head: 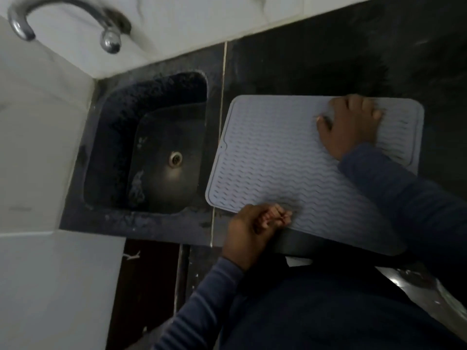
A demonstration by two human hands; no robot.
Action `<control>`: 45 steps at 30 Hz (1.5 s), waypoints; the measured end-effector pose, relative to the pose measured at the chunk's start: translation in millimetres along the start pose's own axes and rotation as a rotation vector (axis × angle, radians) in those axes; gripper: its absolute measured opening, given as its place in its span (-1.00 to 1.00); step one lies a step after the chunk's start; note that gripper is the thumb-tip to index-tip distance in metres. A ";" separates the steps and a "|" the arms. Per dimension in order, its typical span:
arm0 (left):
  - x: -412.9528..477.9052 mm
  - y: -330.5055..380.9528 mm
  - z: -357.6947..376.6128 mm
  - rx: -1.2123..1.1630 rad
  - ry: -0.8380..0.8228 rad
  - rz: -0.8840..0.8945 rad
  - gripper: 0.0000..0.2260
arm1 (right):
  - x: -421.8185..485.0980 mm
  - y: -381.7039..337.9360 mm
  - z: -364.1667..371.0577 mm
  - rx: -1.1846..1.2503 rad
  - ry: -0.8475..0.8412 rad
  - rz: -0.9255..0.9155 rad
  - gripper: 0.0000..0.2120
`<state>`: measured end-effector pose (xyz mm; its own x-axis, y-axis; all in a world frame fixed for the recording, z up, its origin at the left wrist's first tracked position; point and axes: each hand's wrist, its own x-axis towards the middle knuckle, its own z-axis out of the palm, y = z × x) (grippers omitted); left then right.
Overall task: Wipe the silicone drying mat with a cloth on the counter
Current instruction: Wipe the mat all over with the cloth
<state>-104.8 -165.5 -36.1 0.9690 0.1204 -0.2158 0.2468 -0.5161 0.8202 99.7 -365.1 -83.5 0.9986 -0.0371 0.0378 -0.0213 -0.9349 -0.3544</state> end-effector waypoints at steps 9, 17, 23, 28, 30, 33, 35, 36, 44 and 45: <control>-17.8 -8.7 43.2 0.270 0.075 0.072 -0.73 | -107.5 -24.9 -3.7 0.580 -0.101 -0.305 -0.61; -16.9 -2.1 52.6 0.478 0.017 0.022 -0.75 | -131.3 -26.1 16.8 0.388 -0.119 -0.341 -0.60; -14.1 -5.5 34.1 0.471 0.077 -0.043 -0.75 | -131.5 -22.6 19.7 0.375 -0.103 -0.352 -0.62; -5.1 -14.9 14.3 0.465 0.147 -0.174 -0.72 | -132.1 -21.1 19.9 0.359 -0.106 -0.369 -0.62; 1.4 -19.7 3.0 0.442 0.184 -0.242 -0.70 | -132.1 -21.6 19.4 0.354 -0.106 -0.367 -0.61; 11.2 -26.8 -13.2 0.422 0.219 -0.328 -0.70 | -132.5 -21.8 19.1 0.350 -0.095 -0.372 -0.62; 16.7 -30.0 -24.5 0.412 0.249 -0.387 -0.69 | -132.5 -21.9 18.5 0.354 -0.100 -0.370 -0.64; 17.6 -30.4 -29.8 0.415 0.268 -0.406 -0.70 | -133.0 -22.9 18.7 0.357 -0.103 -0.368 -0.64; -3.5 22.5 46.9 0.332 0.028 -0.046 -0.83 | -132.1 -19.3 12.0 0.784 -0.087 -0.194 -0.54; -2.2 22.8 54.3 0.404 -0.010 -0.001 -0.81 | -132.3 -19.4 11.7 0.802 -0.085 -0.197 -0.52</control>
<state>-102.0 -223.6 -45.7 0.9680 0.1141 -0.2235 0.2213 -0.8081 0.5459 -31.4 -337.9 -92.5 0.9813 0.1578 0.1100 0.1637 -0.3844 -0.9085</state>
